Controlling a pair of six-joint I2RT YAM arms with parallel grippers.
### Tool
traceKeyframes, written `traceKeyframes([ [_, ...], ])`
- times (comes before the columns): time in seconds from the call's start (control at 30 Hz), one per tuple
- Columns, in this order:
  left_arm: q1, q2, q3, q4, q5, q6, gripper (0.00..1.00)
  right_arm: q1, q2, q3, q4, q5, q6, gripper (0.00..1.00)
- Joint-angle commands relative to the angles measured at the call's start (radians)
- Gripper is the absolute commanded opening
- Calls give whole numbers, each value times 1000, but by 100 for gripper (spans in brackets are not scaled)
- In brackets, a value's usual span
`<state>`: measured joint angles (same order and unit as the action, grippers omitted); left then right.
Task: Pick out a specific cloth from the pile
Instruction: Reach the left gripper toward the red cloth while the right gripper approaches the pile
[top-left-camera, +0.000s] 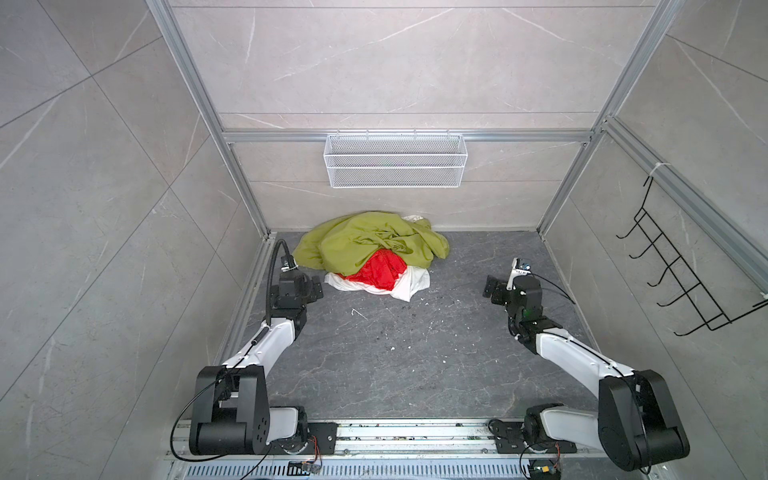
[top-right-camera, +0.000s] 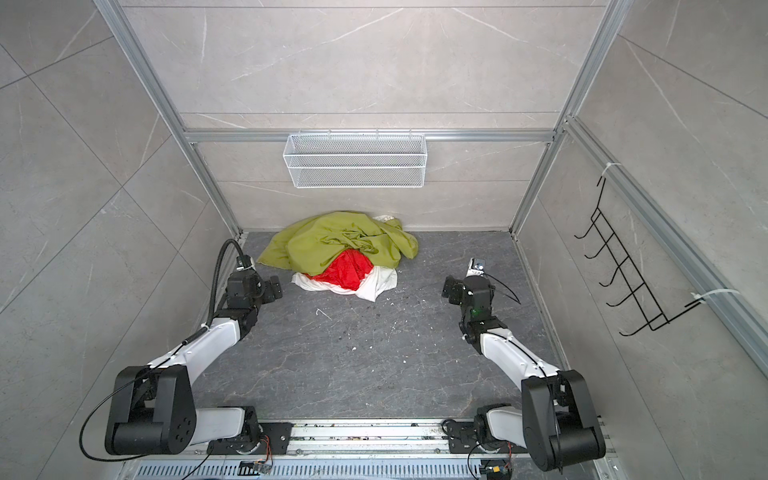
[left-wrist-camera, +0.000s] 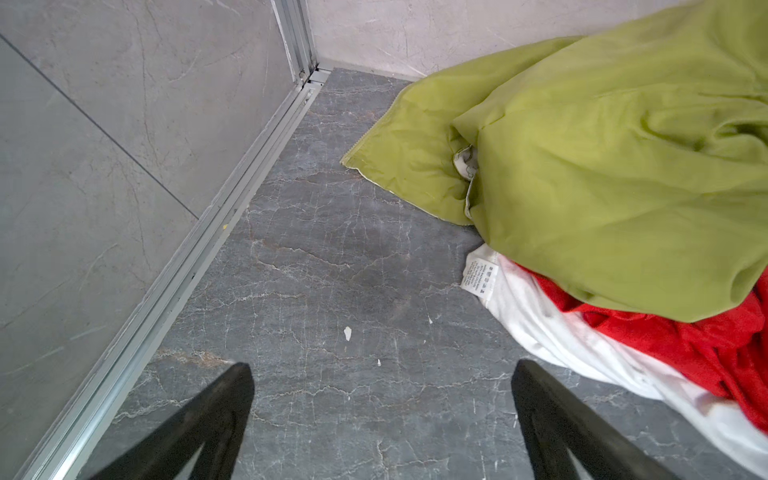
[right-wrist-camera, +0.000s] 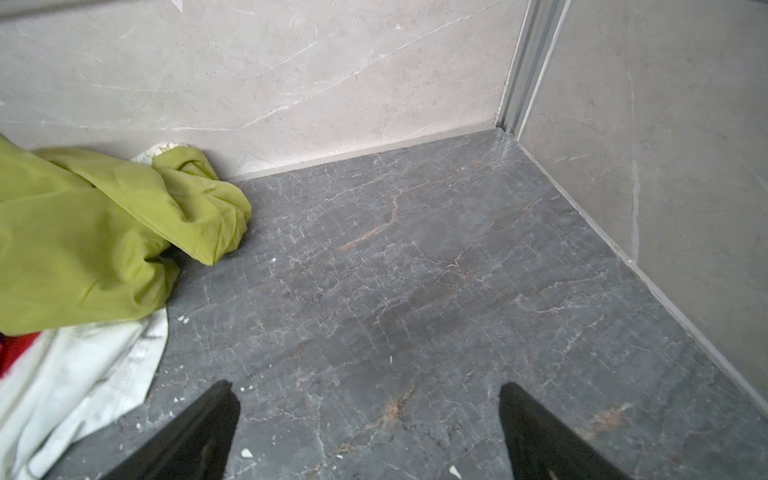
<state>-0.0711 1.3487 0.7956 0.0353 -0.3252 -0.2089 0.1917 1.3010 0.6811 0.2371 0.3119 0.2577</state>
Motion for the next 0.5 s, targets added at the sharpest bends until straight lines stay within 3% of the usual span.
traceKeyframes([
  [0.0,-24,49,138,-225,-75,-124,100,51,33,78,-195,99,100,100],
  [0.13,-98,87,207,-280,-113,-129,100,103,48,111,-208,122,104,100],
  [0.47,-323,207,334,-358,-75,-159,100,189,111,175,-232,91,95,100],
])
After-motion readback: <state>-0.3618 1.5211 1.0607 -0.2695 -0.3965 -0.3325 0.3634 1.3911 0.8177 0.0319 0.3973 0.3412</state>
